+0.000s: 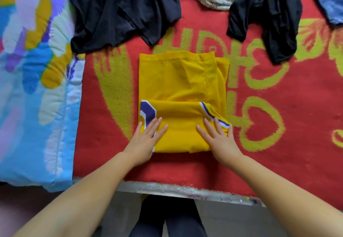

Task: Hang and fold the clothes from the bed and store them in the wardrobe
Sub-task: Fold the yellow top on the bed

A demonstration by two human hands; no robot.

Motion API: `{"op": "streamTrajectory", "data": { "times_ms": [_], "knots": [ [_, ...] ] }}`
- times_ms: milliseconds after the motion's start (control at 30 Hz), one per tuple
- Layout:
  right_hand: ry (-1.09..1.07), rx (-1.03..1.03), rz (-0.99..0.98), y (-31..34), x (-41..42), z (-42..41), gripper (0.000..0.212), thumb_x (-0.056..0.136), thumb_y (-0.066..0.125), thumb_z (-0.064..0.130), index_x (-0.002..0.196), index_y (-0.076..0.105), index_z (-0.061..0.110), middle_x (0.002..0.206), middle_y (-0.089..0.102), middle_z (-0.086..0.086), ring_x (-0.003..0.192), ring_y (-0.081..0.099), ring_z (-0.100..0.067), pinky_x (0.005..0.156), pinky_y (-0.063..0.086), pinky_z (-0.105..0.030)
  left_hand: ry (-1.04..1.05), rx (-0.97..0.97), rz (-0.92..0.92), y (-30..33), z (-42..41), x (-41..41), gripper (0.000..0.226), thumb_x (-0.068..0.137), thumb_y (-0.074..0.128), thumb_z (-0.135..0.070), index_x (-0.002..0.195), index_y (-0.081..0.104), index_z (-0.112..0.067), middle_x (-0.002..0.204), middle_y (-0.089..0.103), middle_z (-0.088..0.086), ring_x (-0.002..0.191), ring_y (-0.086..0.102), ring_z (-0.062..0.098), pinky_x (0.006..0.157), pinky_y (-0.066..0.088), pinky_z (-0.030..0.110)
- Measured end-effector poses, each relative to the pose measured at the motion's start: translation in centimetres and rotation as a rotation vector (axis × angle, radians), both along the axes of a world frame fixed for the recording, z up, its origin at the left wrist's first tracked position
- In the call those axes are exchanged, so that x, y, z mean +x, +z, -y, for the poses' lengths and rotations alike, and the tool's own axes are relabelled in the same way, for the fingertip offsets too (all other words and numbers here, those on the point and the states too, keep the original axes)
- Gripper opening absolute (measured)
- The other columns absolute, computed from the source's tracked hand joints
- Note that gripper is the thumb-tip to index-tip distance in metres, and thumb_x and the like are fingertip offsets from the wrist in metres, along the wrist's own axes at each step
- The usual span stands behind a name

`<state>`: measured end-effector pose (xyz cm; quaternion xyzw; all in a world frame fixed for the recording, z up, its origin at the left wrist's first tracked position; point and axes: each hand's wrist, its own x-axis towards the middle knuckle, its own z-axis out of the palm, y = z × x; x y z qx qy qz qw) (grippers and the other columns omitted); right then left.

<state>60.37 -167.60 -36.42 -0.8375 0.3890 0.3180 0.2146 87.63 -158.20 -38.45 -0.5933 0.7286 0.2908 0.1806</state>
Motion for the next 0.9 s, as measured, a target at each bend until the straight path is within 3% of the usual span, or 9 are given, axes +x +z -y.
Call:
{"op": "streamTrajectory", "data": {
  "times_ms": [133, 200, 267, 333, 467, 533, 667, 767, 900],
  "knots": [
    [0.013, 0.179, -0.113, 3.0, 1.1, 0.0, 0.089, 0.091, 0.041, -0.010, 0.155, -0.006, 0.032, 0.162, -0.017, -0.004, 0.147, -0.015, -0.038, 0.113, 0.010, -0.067, 0.020, 0.285, -0.082, 3.1, 1.0, -0.7, 0.090, 0.086, 0.041, 0.009, 0.155, -0.005, -0.026, 0.159, -0.023, 0.006, 0.147, -0.019, 0.023, 0.118, 0.004, 0.052],
    [-0.015, 0.419, -0.148, 5.1, 1.5, 0.9, 0.085, 0.090, 0.039, -0.012, 0.156, 0.007, 0.031, 0.164, -0.001, -0.005, 0.149, 0.006, -0.036, 0.111, 0.026, -0.058, 0.067, 0.556, -0.169, 5.5, 2.3, -0.2, 0.081, 0.087, 0.036, 0.006, 0.155, 0.006, -0.027, 0.163, -0.003, 0.006, 0.148, 0.012, 0.029, 0.111, 0.030, 0.040],
    [-0.087, 0.649, -0.128, 7.3, 1.7, 2.8, 0.068, 0.089, 0.035, -0.008, 0.148, 0.034, 0.025, 0.150, 0.040, -0.011, 0.126, 0.046, -0.032, 0.090, 0.043, -0.041, 0.057, 0.737, -0.239, 7.7, 4.7, 1.1, 0.063, 0.088, 0.037, 0.000, 0.147, 0.034, -0.022, 0.138, 0.045, 0.011, 0.110, 0.053, 0.030, 0.075, 0.045, 0.022],
    [-0.205, 0.742, -0.060, 9.2, 2.0, 5.7, 0.053, 0.086, 0.035, -0.007, 0.126, 0.056, 0.020, 0.125, 0.061, -0.013, 0.110, 0.057, -0.030, 0.085, 0.047, -0.040, 0.035, 0.753, -0.279, 9.4, 8.2, 2.6, 0.029, 0.086, 0.043, -0.002, 0.111, 0.055, -0.010, 0.095, 0.052, 0.008, 0.081, 0.048, 0.021, 0.063, 0.037, 0.027],
    [-0.546, 0.676, 0.156, 10.1, 2.9, 12.9, 0.045, 0.089, 0.042, -0.010, 0.118, 0.062, 0.018, 0.108, 0.068, -0.002, 0.098, 0.065, -0.017, 0.085, 0.054, -0.030, 0.231, 0.552, -0.240, 10.2, 16.0, 5.8, 0.021, 0.086, 0.057, -0.002, 0.073, 0.046, -0.016, 0.069, 0.046, 0.002, 0.062, 0.042, 0.015, 0.054, 0.034, 0.026],
    [-0.667, 0.505, 0.233, 8.5, 3.4, 15.9, 0.041, 0.093, 0.047, -0.002, 0.129, 0.057, 0.015, 0.115, 0.065, -0.006, 0.103, 0.064, -0.022, 0.086, 0.053, -0.033, 0.352, 0.390, -0.231, 9.1, 19.3, 6.8, 0.004, 0.086, 0.061, -0.006, 0.086, 0.061, -0.009, 0.081, 0.056, 0.007, 0.074, 0.052, 0.020, 0.063, 0.040, 0.029],
    [-0.681, -0.087, 0.197, 4.5, 5.3, 16.4, 0.055, 0.098, 0.046, 0.013, 0.151, 0.029, 0.014, 0.152, 0.035, -0.015, 0.137, 0.036, -0.033, 0.108, 0.036, -0.045, 0.493, -0.031, 0.113, 6.0, 20.6, 6.0, 0.059, 0.093, 0.058, -0.037, 0.144, 0.040, -0.013, 0.141, 0.046, 0.015, 0.130, 0.043, 0.032, 0.104, 0.036, 0.043],
    [-0.500, -0.304, 0.358, 2.8, 8.0, 12.3, 0.059, 0.099, 0.045, 0.023, 0.154, 0.022, 0.020, 0.163, 0.013, -0.005, 0.150, 0.006, -0.024, 0.117, 0.006, -0.056, 0.400, -0.334, 0.090, 4.1, 17.8, 2.1, 0.061, 0.099, 0.042, -0.042, 0.153, 0.022, -0.020, 0.160, 0.019, 0.008, 0.148, 0.016, 0.024, 0.117, 0.008, 0.053],
    [-0.228, -0.313, 0.416, -0.2, 11.5, 7.4, 0.060, 0.099, 0.042, 0.034, 0.154, 0.018, 0.027, 0.163, 0.007, -0.001, 0.150, -0.003, -0.023, 0.112, -0.009, -0.063, 0.247, -0.367, 0.088, 0.7, 13.7, -2.4, 0.061, 0.101, 0.035, -0.042, 0.154, 0.013, -0.024, 0.163, -0.001, 0.003, 0.150, -0.002, 0.020, 0.116, -0.005, 0.055]
  ]
}}
